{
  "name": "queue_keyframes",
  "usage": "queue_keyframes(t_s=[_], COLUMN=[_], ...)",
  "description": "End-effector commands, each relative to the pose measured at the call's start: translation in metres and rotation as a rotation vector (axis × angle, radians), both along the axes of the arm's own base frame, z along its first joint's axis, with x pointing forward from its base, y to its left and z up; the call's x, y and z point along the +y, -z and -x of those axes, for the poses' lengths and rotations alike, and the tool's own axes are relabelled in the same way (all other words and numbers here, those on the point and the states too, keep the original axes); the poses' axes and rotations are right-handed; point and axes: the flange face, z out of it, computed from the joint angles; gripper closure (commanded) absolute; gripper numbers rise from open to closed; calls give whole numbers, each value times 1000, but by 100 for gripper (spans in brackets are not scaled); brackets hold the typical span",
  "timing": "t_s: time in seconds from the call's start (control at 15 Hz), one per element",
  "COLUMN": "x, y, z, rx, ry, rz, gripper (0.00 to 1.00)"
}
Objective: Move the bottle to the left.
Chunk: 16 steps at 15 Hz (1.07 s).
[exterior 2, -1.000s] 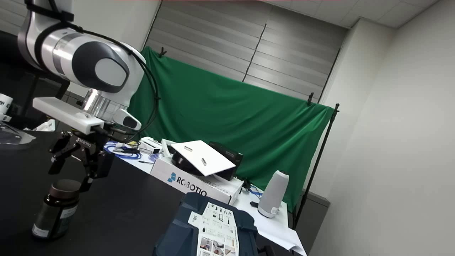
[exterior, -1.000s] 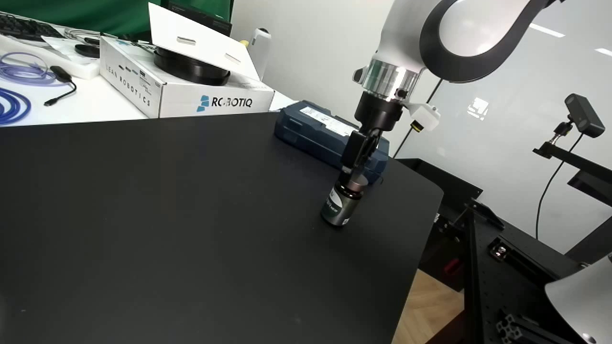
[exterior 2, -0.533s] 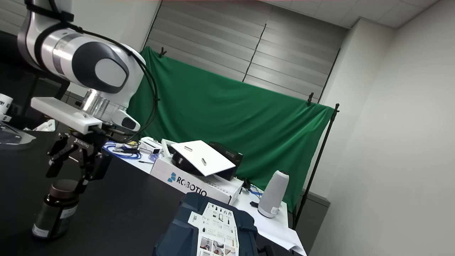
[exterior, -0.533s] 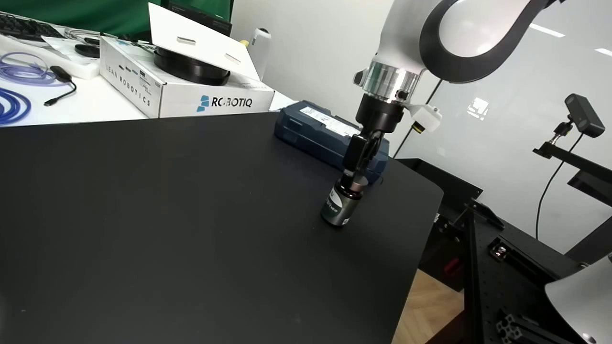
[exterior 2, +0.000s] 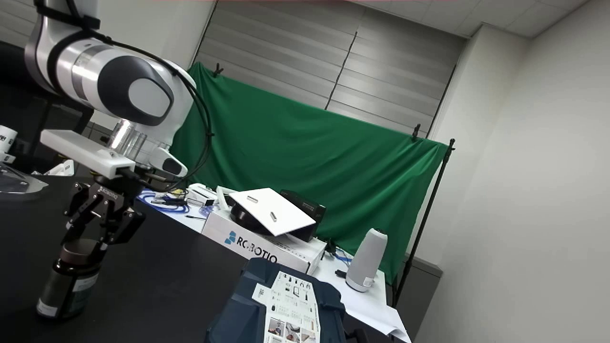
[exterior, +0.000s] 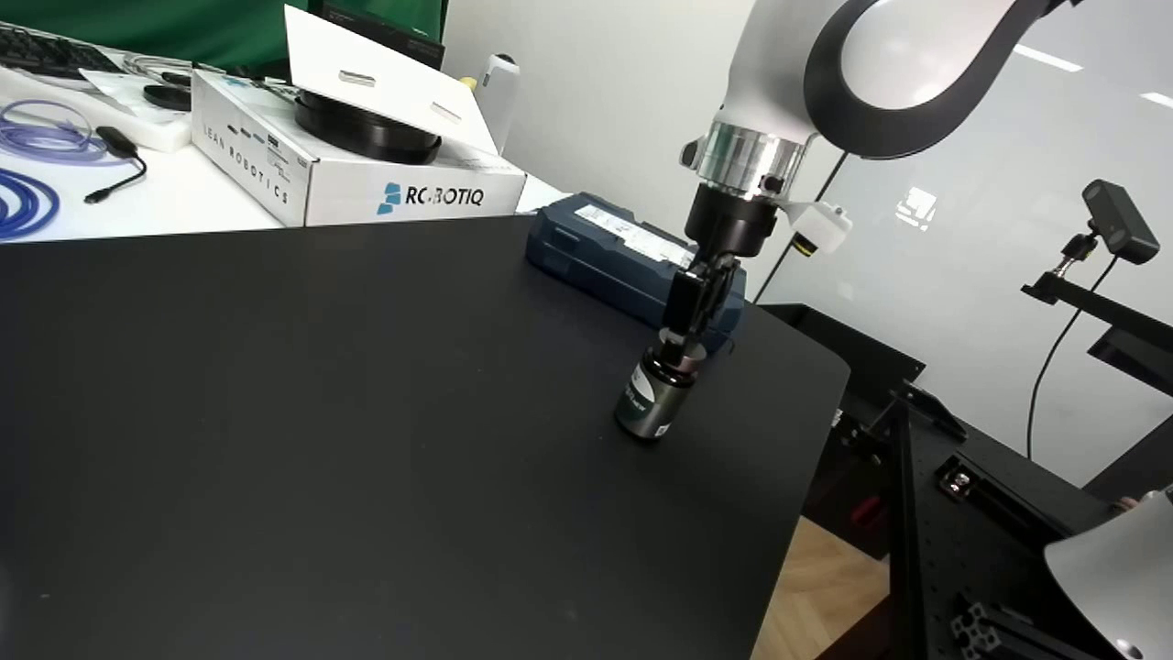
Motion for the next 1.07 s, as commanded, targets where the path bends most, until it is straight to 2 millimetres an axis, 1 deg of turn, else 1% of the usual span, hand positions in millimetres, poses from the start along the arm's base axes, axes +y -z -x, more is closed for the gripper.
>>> queue_keyframes(t_s=[0.0,0.2,0.4,0.53,0.67,0.8,0.87,0.93,1.0], x=[10,23,40,51,61,71,77,69,73], y=[-23,-72,-133,-170,-198,-216,-223,-209,-215], z=[-2,-6,-10,-11,-14,-18,-16,-11,-12], rx=[-14,-78,-124,-143,-149,-122,-100,-126,-116], ry=[8,-31,-71,-102,-122,-149,-180,-158,-170], rz=[3,5,13,19,13,-14,-47,-14,-27], gripper=[64,64,64,64,64,64,64,39,39])
